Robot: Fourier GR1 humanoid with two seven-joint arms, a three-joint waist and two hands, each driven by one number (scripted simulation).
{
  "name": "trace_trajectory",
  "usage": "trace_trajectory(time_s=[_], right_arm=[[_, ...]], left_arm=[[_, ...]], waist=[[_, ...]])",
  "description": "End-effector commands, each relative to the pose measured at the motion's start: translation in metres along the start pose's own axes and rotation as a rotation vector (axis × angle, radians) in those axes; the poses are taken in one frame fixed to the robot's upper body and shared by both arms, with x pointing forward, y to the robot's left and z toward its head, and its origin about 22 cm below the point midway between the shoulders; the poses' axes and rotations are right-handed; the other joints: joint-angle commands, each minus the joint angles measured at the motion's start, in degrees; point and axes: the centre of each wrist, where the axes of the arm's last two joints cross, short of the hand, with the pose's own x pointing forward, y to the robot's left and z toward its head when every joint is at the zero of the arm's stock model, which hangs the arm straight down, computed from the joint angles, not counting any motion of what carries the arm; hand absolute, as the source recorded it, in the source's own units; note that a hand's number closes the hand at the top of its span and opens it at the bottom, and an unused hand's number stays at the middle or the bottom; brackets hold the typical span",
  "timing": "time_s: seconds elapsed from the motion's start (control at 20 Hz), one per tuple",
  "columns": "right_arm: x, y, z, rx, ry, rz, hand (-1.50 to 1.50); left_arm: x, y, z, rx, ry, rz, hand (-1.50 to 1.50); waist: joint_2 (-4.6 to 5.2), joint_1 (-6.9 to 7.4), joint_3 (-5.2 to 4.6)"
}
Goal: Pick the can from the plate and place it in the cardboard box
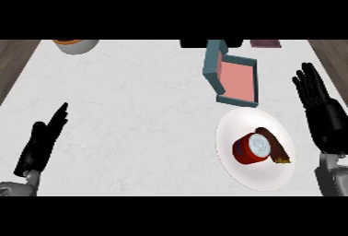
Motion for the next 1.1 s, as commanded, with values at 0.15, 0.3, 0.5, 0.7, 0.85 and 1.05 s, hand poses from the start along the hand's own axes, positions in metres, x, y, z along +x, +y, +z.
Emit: trace_trajectory(time_s=[0.15, 0.3, 0.5, 0.7, 0.85, 1.05], right_arm=[[-0.025, -0.032, 0.077, -0.414, -0.206, 0.204, -1.50], [0.024, -0.026, 0.044, -0.645, -0.507, -0.032, -1.50], [-0.061, -0.055, 0.159, -1.004, -0.180, 0.398, -1.50], [-0.072, -0.030, 0.201, -0.855, -0.291, 0.618, -1.50], [-0.088, -0.008, 0.252, -0.773, -0.149, 0.764, -1.50], [-0.072, 0.035, 0.288, -0.769, -0.034, 0.797, -1.50]], left_arm=[[0.008, 0.010, -0.002, 0.077, -0.107, -0.040, 0.00], [-0.005, 0.004, 0.002, 0.048, -0.052, -0.029, 0.00], [-0.007, 0.001, 0.008, 0.077, -0.128, -0.024, 0.00], [0.001, -0.004, 0.007, 0.019, -0.196, -0.034, 0.00], [0.007, -0.010, 0.007, -0.005, -0.214, -0.046, 0.00], [0.007, -0.029, 0.002, -0.014, -0.243, -0.038, 0.00]], waist=[[-0.90, -6.86, 0.27], [-8.61, -11.87, 2.79], [-1.16, -10.64, 0.51], [-0.26, -6.65, 0.21], [0.30, -4.69, 0.12], [0.73, -4.05, -0.14]])
